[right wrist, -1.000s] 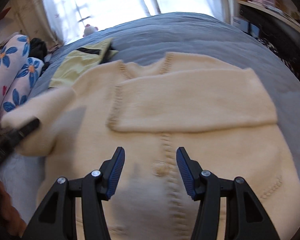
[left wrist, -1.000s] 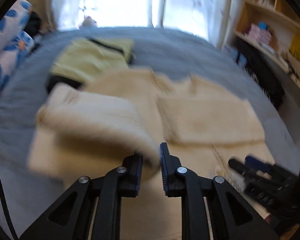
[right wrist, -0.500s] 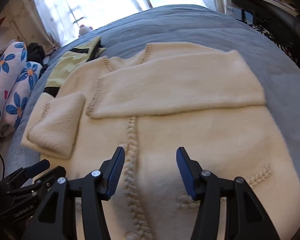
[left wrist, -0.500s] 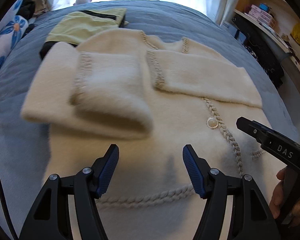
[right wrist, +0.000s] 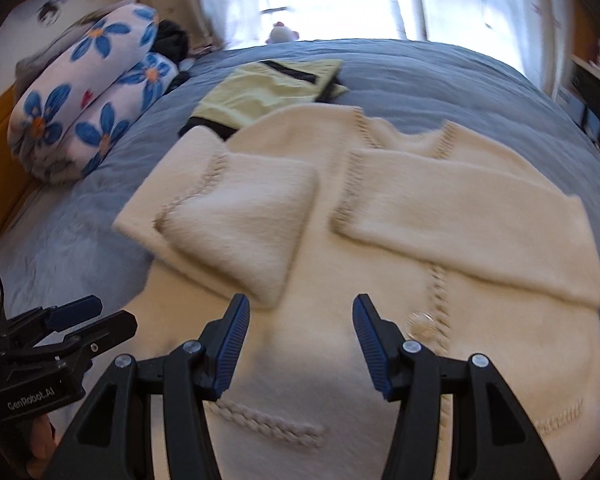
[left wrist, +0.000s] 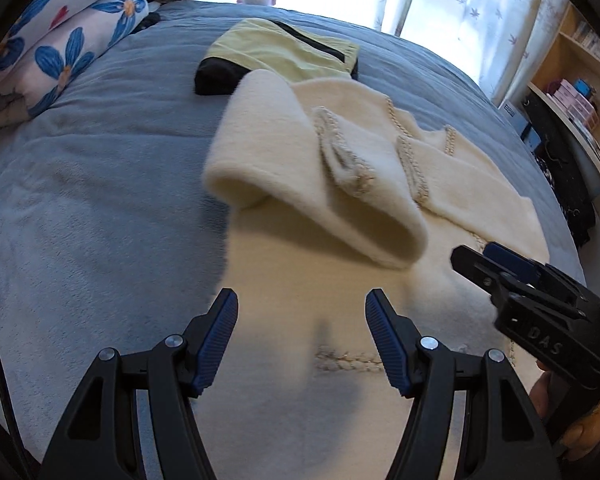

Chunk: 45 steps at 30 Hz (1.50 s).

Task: Fold large clothes
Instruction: 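Grasp the second folded sleeve's cuff with the right tool and smooth it flat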

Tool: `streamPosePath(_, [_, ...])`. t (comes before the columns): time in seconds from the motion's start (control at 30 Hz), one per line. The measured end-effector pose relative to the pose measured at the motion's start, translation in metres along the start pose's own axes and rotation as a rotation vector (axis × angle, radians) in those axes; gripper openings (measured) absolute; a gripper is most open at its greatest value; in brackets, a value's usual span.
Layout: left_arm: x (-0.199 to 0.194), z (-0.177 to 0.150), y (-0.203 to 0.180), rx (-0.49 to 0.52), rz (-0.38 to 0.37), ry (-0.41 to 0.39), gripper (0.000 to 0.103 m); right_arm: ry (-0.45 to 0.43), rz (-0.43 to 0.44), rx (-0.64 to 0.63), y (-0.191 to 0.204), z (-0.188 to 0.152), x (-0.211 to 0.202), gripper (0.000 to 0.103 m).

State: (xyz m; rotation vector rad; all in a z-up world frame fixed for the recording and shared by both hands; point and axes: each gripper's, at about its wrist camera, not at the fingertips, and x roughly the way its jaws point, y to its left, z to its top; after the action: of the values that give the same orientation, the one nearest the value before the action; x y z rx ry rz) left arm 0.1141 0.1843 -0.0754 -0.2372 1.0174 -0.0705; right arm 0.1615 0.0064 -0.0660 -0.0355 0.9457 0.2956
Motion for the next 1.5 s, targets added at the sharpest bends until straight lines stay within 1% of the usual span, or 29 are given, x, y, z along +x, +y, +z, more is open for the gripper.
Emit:
streamPosePath(0.1, [0.0,0.0,0.008,-0.009,0.007,-0.004,0.065,0.028,-0.015,-0.076,0.019,0.008,0.022,0.054])
streamPosePath(0.17, [0.001,0.001,0.011,-0.008,0.019,-0.005,0.065,0.061,-0.059,-0.124,0.03,0.011,0.041,0.054])
streamPosePath(0.27, [0.002,0.004,0.015,-0.01,0.028,-0.007,0.065,0.063,-0.102,-0.151,0.034,0.015,0.059,0.054])
streamPosePath(0.3, [0.002,0.005,0.016,-0.015,0.027,-0.011,0.065,0.059,-0.101,-0.149,0.033,0.017,0.06,0.05])
streamPosePath(0.33, [0.002,0.006,0.017,-0.02,0.026,-0.015,0.065,0.05,-0.087,-0.143,0.032,0.021,0.06,0.025])
streamPosePath(0.37, [0.001,0.007,0.018,-0.025,0.025,-0.018,0.065,0.049,-0.067,-0.138,0.031,0.026,0.059,0.013])
streamPosePath(0.4, [0.001,0.008,0.019,-0.029,0.024,-0.021,0.065,0.037,-0.064,-0.139,0.031,0.033,0.054,0.011])
streamPosePath(0.5, [0.002,0.01,0.019,-0.04,0.024,-0.028,0.065,-0.081,-0.014,-0.114,0.022,0.058,0.019,0.008])
streamPosePath(0.53, [0.002,0.01,0.019,-0.042,0.022,-0.03,0.065,-0.115,0.003,-0.09,0.016,0.064,0.008,0.008])
streamPosePath(0.57, [0.002,0.011,0.018,-0.043,0.019,-0.032,0.065,-0.159,0.024,-0.034,0.002,0.071,-0.008,0.008])
streamPosePath(0.6, [0.002,0.011,0.017,-0.042,0.017,-0.033,0.065,-0.183,0.035,0.015,-0.011,0.075,-0.018,0.008])
streamPosePath(0.67, [0.002,0.01,0.014,-0.036,0.012,-0.036,0.065,-0.209,0.033,0.154,-0.048,0.075,-0.033,0.008])
streamPosePath(0.7, [0.003,0.01,0.013,-0.03,0.009,-0.035,0.065,-0.202,0.017,0.207,-0.064,0.069,-0.035,0.009])
streamPosePath(0.73, [0.004,0.009,0.011,-0.024,0.008,-0.034,0.065,-0.176,-0.005,0.256,-0.081,0.061,-0.033,0.009])
streamPosePath(0.77, [0.005,0.008,0.008,-0.014,0.007,-0.031,0.065,-0.124,-0.022,0.296,-0.098,0.049,-0.027,0.01])
streamPosePath(0.8, [0.006,0.008,0.006,-0.004,0.007,-0.028,0.065,-0.06,-0.026,0.32,-0.111,0.038,-0.017,0.012])
streamPosePath(0.83, [0.007,0.008,0.003,0.008,0.008,-0.022,0.065,0.033,-0.027,0.343,-0.123,0.022,-0.005,0.018])
streamPosePath(0.9, [0.01,0.008,-0.001,0.025,0.008,-0.013,0.065,0.174,-0.033,0.381,-0.143,-0.009,0.014,0.02])
streamPosePath(0.93, [0.012,0.008,-0.003,0.032,0.009,-0.01,0.065,0.214,-0.042,0.39,-0.151,-0.025,0.017,0.02])
streamPosePath(0.97, [0.013,0.008,-0.004,0.037,0.01,-0.009,0.065,0.231,-0.052,0.4,-0.158,-0.038,0.016,0.02])
streamPosePath(1.0, [0.014,0.008,-0.006,0.039,0.012,-0.007,0.065,0.226,-0.046,0.412,-0.163,-0.045,0.012,0.02])
streamPosePath(1.07, [0.018,0.01,-0.008,0.04,0.013,-0.003,0.065,0.19,-0.005,0.449,-0.175,-0.053,0.0,0.02])
streamPosePath(1.1, [0.02,0.011,-0.009,0.04,0.014,0.002,0.065,0.176,0.007,0.47,-0.182,-0.054,-0.006,0.023])
streamPosePath(1.13, [0.023,0.013,-0.009,0.042,0.016,0.007,0.065,0.162,0.009,0.482,-0.187,-0.053,-0.01,0.033])
streamPosePath(1.2, [0.029,0.018,-0.011,0.053,0.023,0.014,0.065,0.127,-0.005,0.5,-0.196,-0.046,-0.016,0.046])
streamPosePath(1.27, [0.034,0.024,-0.011,0.068,0.041,0.009,0.065,0.101,-0.005,0.52,-0.209,-0.039,-0.017,0.047])
streamPosePath(1.37, [0.044,0.04,-0.009,0.087,0.086,-0.006,0.065,0.077,0.015,0.546,-0.228,-0.018,-0.009,0.047])
streamPosePath(1.43, [0.051,0.051,-0.006,0.092,0.109,-0.013,0.065,0.066,0.024,0.546,-0.231,-0.007,-0.002,0.047])
streamPosePath(1.5, [0.059,0.064,0.001,0.075,0.114,-0.008,0.065,0.062,0.042,0.535,-0.236,0.007,0.009,0.047])
